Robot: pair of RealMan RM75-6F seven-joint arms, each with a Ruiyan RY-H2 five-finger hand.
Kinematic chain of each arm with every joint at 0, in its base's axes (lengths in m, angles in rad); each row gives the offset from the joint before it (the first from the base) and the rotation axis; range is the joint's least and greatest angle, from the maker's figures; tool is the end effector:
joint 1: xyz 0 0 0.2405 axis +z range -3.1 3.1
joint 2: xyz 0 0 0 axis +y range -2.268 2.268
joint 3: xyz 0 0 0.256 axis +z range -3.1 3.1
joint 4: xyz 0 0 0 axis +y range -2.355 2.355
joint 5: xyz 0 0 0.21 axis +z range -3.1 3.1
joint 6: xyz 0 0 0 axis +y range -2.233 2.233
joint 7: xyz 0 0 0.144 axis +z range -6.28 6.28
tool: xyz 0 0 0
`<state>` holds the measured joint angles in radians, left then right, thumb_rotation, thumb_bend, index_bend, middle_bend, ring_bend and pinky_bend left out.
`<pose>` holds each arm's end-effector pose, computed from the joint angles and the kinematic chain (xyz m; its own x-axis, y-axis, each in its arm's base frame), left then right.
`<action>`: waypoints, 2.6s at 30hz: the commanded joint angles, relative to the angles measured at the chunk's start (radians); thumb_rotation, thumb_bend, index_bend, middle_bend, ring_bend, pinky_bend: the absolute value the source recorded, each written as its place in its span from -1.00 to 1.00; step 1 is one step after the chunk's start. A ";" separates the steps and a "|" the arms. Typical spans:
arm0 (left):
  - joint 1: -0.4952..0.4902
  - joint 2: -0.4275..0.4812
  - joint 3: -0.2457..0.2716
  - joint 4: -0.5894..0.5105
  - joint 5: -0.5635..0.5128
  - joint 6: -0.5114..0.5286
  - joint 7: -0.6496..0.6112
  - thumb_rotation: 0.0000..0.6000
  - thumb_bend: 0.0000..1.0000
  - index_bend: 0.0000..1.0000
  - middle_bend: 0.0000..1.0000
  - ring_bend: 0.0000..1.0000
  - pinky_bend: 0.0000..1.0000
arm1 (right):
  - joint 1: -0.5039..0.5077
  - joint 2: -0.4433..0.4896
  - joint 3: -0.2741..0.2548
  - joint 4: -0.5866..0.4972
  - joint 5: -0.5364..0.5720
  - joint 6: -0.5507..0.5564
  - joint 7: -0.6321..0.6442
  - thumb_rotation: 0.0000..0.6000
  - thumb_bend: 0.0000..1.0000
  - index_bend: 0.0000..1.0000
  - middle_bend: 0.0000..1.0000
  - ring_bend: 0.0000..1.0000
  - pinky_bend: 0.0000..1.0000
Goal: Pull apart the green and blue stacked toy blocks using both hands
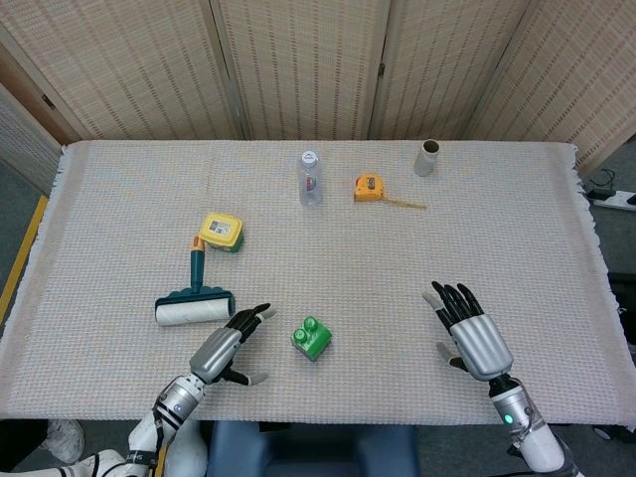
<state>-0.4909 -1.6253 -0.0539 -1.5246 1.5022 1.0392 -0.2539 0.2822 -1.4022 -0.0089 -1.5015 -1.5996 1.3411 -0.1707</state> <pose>-0.1657 0.2461 -0.0494 -0.0571 0.5136 0.8562 0.9285 -0.2879 0.2346 -0.2553 -0.2177 0.0453 0.4448 -0.1082 0.8891 -0.8618 -0.3218 0.3920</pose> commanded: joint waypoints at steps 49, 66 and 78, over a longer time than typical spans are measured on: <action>-0.071 -0.298 -0.052 0.248 -0.067 0.005 -0.142 1.00 -0.52 -1.00 -1.00 -1.00 -1.00 | -0.009 0.021 0.032 -0.016 0.036 -0.002 0.005 1.00 -0.26 -1.00 -1.00 -1.00 -1.00; -0.104 -0.396 -0.073 0.383 -0.043 0.026 -0.216 1.00 -0.52 -0.99 -0.97 -1.00 -1.00 | -0.004 0.027 0.031 -0.017 0.038 -0.018 0.017 1.00 -0.26 -1.00 -1.00 -1.00 -1.00; -0.129 -0.447 -0.084 0.467 -0.032 0.036 -0.262 1.00 -0.52 -0.98 -0.95 -1.00 -1.00 | -0.004 0.035 0.033 -0.021 0.038 -0.015 0.031 1.00 -0.26 -1.00 -1.00 -1.00 -1.00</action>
<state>-0.6169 -2.0662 -0.1350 -1.0639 1.4718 1.0751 -0.5121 0.2783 -1.3675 0.0246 -1.5219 -1.5611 1.3258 -0.1403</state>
